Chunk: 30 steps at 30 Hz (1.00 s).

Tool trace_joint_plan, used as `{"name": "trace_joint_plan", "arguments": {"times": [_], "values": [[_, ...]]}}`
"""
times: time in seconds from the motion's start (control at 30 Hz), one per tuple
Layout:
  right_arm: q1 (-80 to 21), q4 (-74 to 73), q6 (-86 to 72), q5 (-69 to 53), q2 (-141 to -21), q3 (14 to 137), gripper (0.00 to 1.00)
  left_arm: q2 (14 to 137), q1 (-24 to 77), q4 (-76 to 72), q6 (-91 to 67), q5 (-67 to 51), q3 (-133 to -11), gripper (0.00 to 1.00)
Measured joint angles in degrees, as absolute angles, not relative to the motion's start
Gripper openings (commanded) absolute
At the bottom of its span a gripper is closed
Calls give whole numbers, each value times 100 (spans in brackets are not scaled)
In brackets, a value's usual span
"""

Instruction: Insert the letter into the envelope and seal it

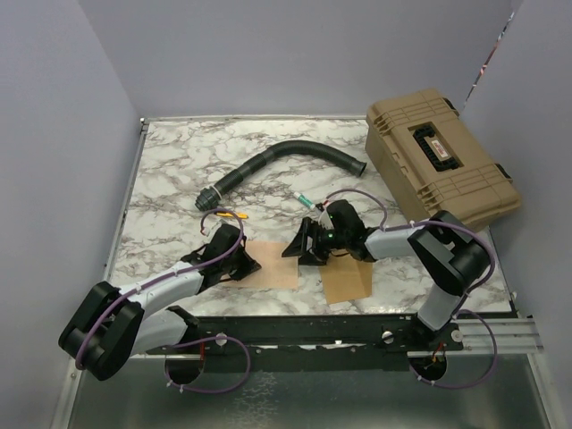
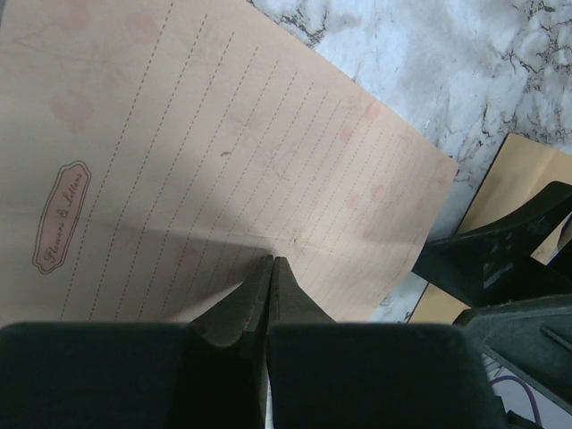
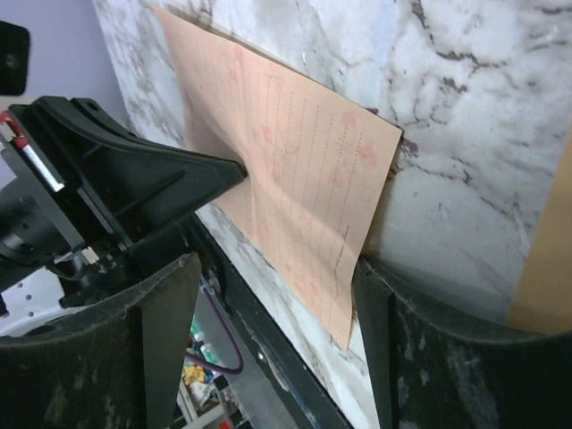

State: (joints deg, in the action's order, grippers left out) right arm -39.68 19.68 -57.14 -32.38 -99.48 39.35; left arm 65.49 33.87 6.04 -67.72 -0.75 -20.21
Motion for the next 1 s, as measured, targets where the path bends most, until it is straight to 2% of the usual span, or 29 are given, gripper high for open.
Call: {"name": "trace_joint_plan", "arguments": {"times": [0.2, 0.4, 0.53, 0.6, 0.7, 0.73, 0.77, 0.8, 0.83, 0.9, 0.93, 1.0], "values": [[-3968, 3024, -5927, -3336, -10090, 3625, 72, 6547, 3387, 611, -6818, -75, -2021, 0], [-3968, 3743, -6060, -3579, -10355, 3594, 50, 6545, 3387, 613, -6820, -73, -2021, 0], [-3968, 3850, -6038, -3603, -10558, 3640, 44, 6488, 3387, 642, -6818, -36, -2010, 0], [-3968, 3848, -5996, -3603, -10652, 3688, 31, 6416, 3387, 701, -6820, -8, -1990, 0], [-3968, 3854, -5922, -3610, -10763, 3844, 3, 6187, 3387, 812, -6838, 84, -1896, 0], [-3968, 3850, -5852, -3610, -10768, 3894, 1, 6101, 3387, 862, -6840, 113, -1868, 0], [-3968, 3826, -5808, -3610, -10766, 3933, 1, 6005, 3387, 926, -6838, 150, -1844, 3], [-3968, 3787, -5749, -3601, -10757, 3981, 1, 5931, 3387, 961, -6838, 183, -1828, 12], [-3968, 3706, -5669, -3575, -10735, 4038, 1, 5826, 3387, 1009, -6818, 226, -1824, 26], [-3968, 3465, -5463, -3511, -10641, 4132, 0, 5607, 3387, 1068, -6718, 303, -1846, 62], [-3968, 3277, -5339, -3474, -10554, 4191, 0, 5527, 3387, 1096, -6692, 325, -1881, 76], [-3968, 2808, -5026, -3363, -10320, 4368, 0, 5345, 3387, 1225, -6466, 427, -2095, 97]]}}
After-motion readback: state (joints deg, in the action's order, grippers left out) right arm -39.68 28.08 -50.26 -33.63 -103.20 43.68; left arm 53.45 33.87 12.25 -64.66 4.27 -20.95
